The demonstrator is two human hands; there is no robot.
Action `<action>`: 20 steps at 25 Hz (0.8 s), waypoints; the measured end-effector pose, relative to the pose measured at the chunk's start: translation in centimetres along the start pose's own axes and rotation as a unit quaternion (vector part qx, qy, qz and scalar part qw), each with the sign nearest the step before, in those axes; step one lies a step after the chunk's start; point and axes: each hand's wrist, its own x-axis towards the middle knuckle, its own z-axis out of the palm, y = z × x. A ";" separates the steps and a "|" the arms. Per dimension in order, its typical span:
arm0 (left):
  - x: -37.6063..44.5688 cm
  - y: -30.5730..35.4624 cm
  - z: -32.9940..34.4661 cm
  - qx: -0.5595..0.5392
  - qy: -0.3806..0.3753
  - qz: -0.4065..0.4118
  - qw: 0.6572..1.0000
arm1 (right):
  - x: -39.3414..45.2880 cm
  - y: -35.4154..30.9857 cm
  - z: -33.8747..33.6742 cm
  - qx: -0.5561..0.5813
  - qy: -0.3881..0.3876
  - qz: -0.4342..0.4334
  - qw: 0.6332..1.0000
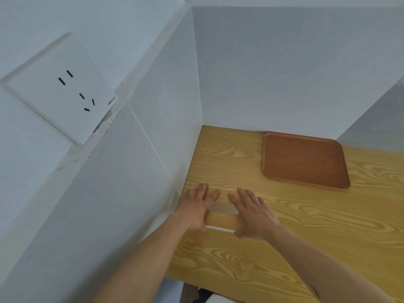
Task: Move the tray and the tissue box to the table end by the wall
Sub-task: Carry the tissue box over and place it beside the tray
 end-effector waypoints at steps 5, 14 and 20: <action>-1.7 0.9 2.4 -0.021 0.049 -0.019 0.998 | -2.8 -1.6 1.3 -0.012 0.028 -0.020 0.999; -6.2 3.8 9.0 -0.058 0.139 -0.042 0.988 | -6.8 -2.4 4.2 0.021 0.033 0.006 0.999; -5.8 4.5 8.6 -0.091 0.143 -0.067 0.983 | -5.9 -2.1 4.1 0.047 0.030 0.031 0.998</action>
